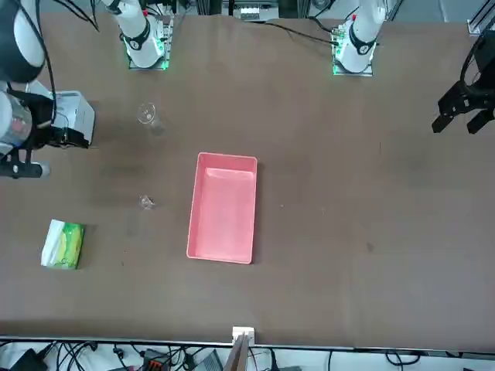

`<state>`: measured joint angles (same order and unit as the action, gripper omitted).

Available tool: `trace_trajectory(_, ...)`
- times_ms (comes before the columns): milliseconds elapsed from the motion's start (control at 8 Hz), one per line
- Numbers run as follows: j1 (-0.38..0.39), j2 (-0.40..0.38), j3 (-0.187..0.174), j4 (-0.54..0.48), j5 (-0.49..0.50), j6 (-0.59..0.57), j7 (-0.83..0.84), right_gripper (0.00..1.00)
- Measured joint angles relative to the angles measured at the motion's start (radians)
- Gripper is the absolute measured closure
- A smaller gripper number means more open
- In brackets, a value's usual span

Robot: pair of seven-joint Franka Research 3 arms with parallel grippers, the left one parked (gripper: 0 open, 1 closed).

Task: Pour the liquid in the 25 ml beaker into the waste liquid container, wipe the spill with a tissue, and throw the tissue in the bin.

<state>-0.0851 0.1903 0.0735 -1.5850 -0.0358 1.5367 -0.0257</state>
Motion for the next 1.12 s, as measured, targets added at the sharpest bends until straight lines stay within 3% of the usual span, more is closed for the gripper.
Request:
trace_trajectory(375, -0.040, 0.002, -0.002, -0.108, 0.000, 0.156, -0.267, 0.00)
trace_trajectory(750, -0.084, 0.000, -0.002, -0.168, 0.005, 0.257, -0.667, 0.00)
trace_trajectory(1125, -0.153, 0.002, -0.004, -0.215, 0.129, 0.306, -1.105, 0.00)
